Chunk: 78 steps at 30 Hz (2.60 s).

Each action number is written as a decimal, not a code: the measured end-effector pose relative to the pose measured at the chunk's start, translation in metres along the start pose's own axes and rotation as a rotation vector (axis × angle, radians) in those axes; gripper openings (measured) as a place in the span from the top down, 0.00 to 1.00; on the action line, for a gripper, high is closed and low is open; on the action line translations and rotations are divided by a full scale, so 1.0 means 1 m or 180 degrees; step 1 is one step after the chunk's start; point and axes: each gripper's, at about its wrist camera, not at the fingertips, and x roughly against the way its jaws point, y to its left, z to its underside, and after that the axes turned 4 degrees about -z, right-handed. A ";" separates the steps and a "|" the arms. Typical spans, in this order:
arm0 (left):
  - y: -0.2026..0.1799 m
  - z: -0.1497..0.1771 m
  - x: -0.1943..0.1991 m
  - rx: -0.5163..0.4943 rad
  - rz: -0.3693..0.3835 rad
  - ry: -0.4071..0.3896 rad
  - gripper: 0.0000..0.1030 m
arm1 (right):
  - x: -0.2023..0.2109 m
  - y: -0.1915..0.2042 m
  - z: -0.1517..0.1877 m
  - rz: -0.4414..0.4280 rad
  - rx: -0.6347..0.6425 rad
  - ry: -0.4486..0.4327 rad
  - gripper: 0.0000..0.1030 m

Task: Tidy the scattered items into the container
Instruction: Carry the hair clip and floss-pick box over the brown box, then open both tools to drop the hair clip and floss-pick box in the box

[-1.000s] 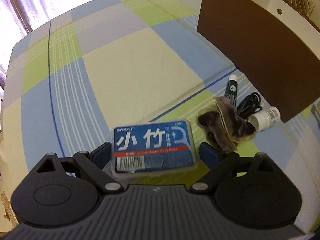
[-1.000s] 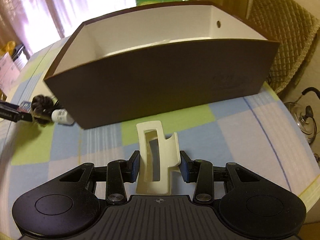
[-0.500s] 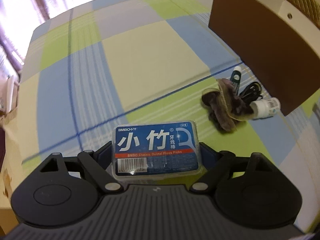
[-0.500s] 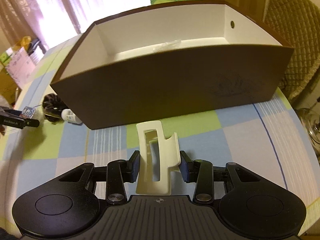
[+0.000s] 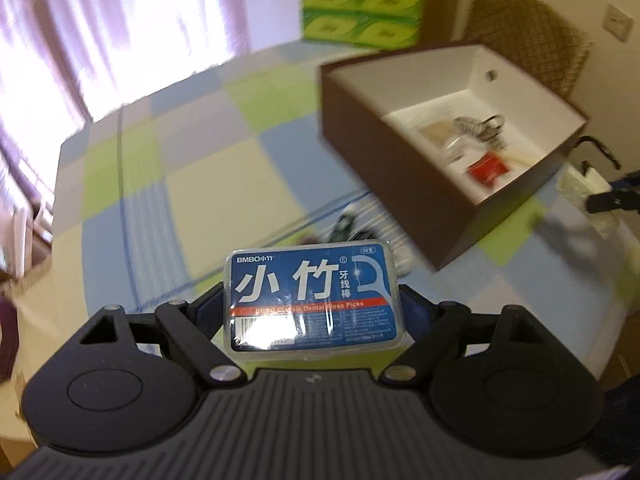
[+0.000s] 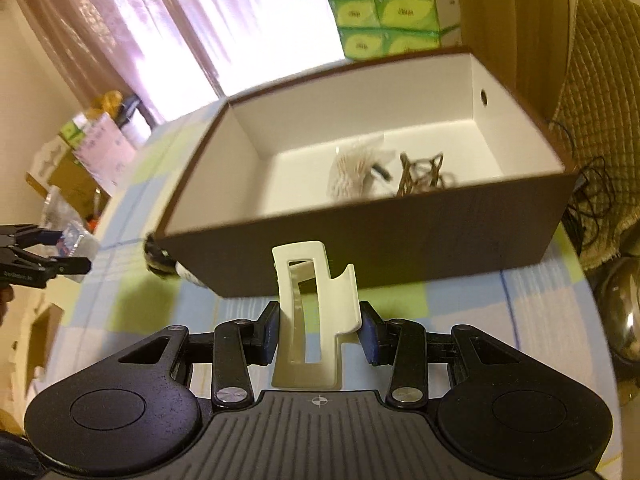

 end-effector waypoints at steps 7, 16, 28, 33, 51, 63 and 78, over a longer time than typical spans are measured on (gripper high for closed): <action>-0.047 -0.055 0.006 -0.0256 0.0215 -0.0294 0.18 | 0.034 -0.028 -0.040 -0.0148 0.0040 -0.0276 0.58; -0.044 -0.113 0.019 -0.0179 0.0039 -0.0557 0.18 | 0.052 -0.061 -0.090 -0.0238 0.0236 -0.0542 0.58; -0.051 -0.164 0.001 -0.0254 0.0043 -0.0526 0.18 | 0.028 -0.083 -0.138 -0.0282 0.0507 -0.0501 0.58; -0.069 -0.174 -0.018 -0.0373 0.0142 -0.0421 0.18 | 0.019 -0.091 -0.151 -0.0269 0.0564 -0.0441 0.58; -0.122 -0.193 -0.111 -0.0974 0.0176 0.0096 0.18 | -0.052 -0.109 -0.171 -0.0067 0.0869 0.0055 0.58; -0.132 -0.189 -0.161 -0.1252 -0.0011 0.0352 0.18 | -0.103 -0.103 -0.181 0.0105 0.1192 0.0276 0.58; -0.138 -0.177 -0.205 -0.1353 -0.0055 0.0610 0.17 | -0.140 -0.099 -0.180 0.0351 0.1571 0.0486 0.58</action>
